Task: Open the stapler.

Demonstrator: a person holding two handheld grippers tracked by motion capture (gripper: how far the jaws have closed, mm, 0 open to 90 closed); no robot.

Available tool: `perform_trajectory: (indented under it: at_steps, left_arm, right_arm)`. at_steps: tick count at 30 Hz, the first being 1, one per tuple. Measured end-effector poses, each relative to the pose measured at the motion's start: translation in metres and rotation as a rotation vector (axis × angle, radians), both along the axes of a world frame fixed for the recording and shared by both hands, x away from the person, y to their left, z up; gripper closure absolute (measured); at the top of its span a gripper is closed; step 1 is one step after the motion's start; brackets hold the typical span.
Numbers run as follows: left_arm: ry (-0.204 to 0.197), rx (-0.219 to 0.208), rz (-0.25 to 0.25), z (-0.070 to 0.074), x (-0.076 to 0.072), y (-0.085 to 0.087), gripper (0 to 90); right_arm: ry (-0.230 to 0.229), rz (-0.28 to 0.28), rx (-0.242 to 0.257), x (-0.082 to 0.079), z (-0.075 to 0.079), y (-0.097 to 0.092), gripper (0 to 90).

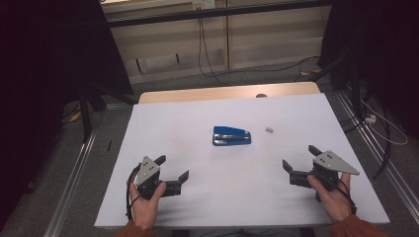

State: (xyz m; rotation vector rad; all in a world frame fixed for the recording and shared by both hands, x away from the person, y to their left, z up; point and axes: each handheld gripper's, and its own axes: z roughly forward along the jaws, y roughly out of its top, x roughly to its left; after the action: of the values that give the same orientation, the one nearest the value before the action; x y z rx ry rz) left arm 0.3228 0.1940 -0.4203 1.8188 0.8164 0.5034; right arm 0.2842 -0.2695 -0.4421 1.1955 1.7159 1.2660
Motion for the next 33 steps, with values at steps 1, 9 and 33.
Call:
perform_trajectory:
  at_steps: [1, 9, 33]
  left_arm:
    - [0.001, 0.003, -0.008, 0.0, 0.0, 0.0, 3.9]
    - [0.009, 0.001, -0.042, 0.0, 0.002, -0.007, 4.7]
    - [0.026, 0.014, -0.098, -0.004, 0.019, -0.027, 6.6]
  right_arm:
    - [-0.003, -0.005, -0.009, 0.0, 0.0, 0.001, 0.6]
    - [0.017, 0.029, 0.017, 0.003, 0.001, 0.008, 0.6]
    - [-0.006, 0.111, 0.007, 0.025, 0.0, 0.042, 0.5]
